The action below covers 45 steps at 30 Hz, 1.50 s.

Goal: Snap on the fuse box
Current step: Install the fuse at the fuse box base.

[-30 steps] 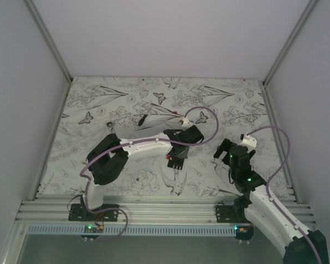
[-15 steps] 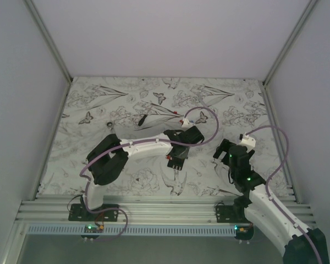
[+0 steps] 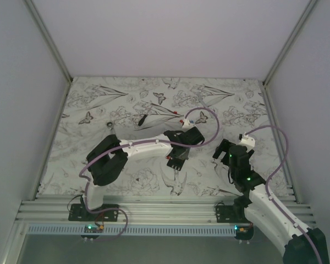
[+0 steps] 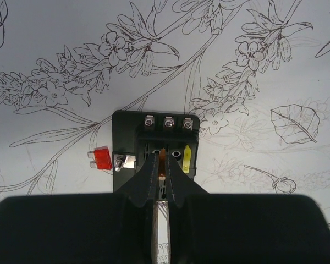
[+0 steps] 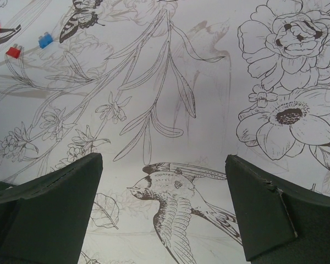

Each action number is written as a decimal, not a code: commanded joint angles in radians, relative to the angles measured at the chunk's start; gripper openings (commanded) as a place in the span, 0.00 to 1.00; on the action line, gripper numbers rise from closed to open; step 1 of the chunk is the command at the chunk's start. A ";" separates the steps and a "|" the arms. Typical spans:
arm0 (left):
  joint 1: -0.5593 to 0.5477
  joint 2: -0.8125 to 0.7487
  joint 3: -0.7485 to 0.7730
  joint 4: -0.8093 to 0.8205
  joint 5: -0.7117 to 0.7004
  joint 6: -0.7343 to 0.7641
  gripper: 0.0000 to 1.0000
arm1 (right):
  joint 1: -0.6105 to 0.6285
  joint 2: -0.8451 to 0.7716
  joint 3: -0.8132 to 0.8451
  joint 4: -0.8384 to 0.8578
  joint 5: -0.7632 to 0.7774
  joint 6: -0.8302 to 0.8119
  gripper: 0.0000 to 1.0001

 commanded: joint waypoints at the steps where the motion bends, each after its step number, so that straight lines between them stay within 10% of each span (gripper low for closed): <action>1: -0.011 -0.048 -0.021 -0.003 -0.002 0.009 0.00 | -0.008 0.000 0.008 0.028 -0.001 -0.008 1.00; 45: 0.005 0.014 -0.023 0.014 0.019 0.063 0.00 | -0.008 0.032 0.010 0.048 -0.038 -0.021 1.00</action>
